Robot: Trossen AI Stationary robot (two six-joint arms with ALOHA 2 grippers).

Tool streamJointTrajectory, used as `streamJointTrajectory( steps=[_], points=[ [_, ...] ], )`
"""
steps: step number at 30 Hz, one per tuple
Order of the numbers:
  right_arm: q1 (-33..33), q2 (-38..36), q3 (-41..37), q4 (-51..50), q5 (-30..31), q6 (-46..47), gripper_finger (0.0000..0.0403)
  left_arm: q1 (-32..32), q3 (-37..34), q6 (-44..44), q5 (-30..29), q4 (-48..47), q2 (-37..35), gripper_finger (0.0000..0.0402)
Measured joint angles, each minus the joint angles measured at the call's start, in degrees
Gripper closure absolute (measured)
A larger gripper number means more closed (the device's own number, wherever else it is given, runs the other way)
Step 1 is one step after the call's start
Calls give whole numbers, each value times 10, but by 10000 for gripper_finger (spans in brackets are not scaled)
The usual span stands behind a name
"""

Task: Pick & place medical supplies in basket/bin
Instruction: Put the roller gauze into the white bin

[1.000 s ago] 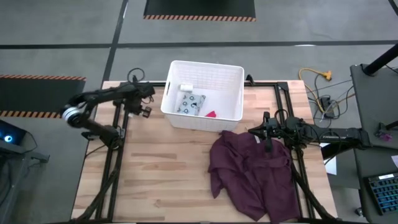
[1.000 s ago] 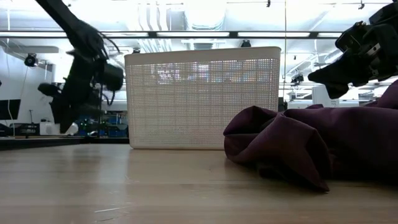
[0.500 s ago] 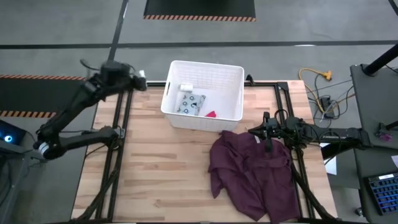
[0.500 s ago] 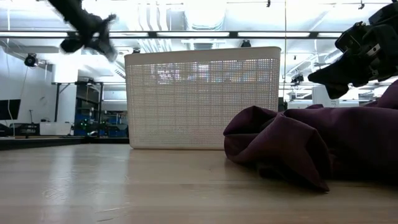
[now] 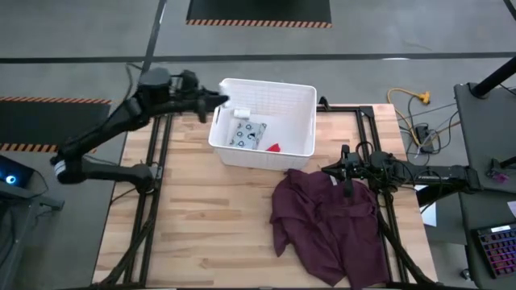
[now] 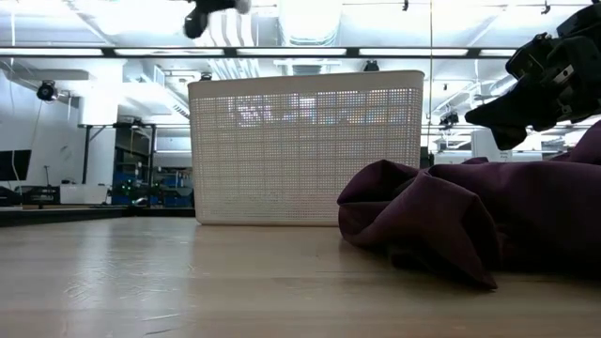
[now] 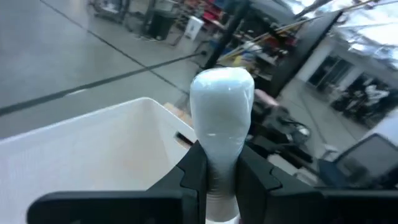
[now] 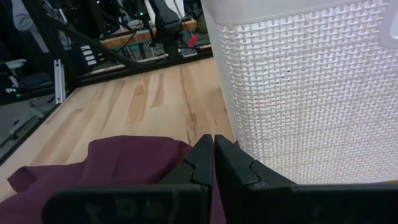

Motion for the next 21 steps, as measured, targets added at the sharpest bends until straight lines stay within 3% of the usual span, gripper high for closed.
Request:
streamJointTrajectory(
  steps=[7,12,21],
  points=[
    [0,0,0,0,0,2,394,-8,75,18,-18,4,157,362],
    [0,0,0,0,0,2,394,-12,168,37,-9,2,270,342],
    [0,0,0,0,0,2,394,-20,378,117,45,-116,415,248]
  ],
)
